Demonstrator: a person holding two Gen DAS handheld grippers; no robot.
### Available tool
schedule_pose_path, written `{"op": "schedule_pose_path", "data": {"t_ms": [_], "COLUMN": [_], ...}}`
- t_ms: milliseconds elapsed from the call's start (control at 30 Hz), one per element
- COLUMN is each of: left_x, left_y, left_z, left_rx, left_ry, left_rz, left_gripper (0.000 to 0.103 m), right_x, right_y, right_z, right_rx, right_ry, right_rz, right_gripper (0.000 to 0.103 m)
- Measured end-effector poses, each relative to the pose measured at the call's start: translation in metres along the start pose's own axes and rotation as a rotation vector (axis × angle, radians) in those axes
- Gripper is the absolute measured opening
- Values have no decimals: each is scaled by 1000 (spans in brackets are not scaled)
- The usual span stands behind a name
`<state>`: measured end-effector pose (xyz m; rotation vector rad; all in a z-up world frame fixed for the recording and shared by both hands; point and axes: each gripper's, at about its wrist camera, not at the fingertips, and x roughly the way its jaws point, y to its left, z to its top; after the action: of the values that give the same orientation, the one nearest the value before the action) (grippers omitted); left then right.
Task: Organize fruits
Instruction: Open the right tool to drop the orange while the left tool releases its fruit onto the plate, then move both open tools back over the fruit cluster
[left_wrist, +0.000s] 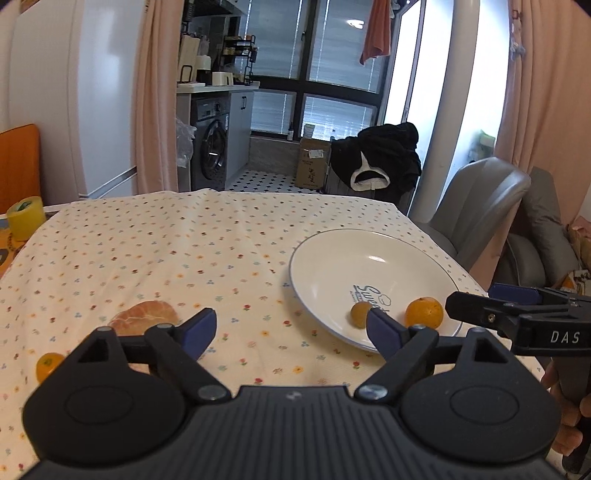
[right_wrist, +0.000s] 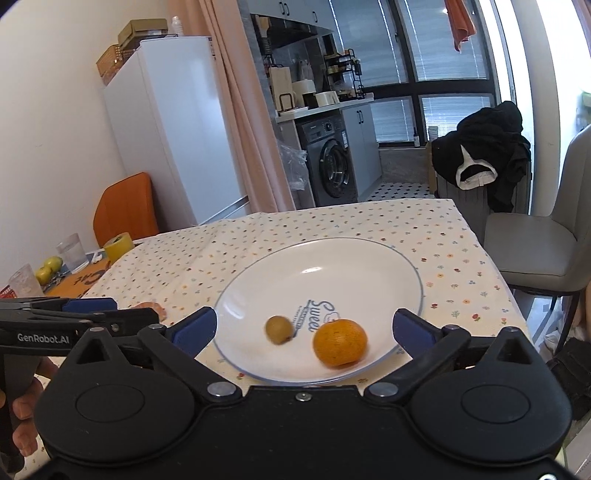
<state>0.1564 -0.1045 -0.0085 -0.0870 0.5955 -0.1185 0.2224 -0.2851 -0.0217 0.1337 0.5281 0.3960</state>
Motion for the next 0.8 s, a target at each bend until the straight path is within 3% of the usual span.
{"op": "schedule_pose_path", "data": {"t_ms": [800], "left_x": [-74], "left_y": [71], "left_z": [-18], "left_rx": [-92], "left_ry": [-85], "left_rz": [128], "left_gripper": [87], "right_x": [-3], "right_y": [60], "right_z": [-1], "right_rx": [-72], "right_ry": [-2], "right_rz": [89], "right_gripper": [103]}}
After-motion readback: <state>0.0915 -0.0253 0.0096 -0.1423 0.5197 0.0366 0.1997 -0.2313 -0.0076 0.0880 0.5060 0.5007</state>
